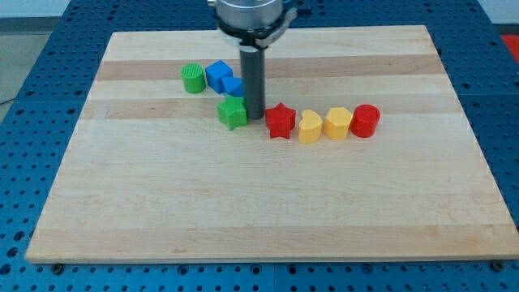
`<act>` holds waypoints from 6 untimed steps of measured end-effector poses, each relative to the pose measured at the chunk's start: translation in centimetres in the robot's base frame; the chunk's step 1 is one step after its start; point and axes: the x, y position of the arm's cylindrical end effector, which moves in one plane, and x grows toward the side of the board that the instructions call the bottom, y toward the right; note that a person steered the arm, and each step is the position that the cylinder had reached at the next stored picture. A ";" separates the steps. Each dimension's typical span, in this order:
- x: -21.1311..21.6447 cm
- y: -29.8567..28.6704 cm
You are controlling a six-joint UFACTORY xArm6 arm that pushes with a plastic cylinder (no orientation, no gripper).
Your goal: Move the green star towards the top left
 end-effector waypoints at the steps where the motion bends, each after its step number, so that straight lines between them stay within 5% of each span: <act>1: -1.0 -3.1; 4: 3.5 -3.5; 6: -0.5 -9.9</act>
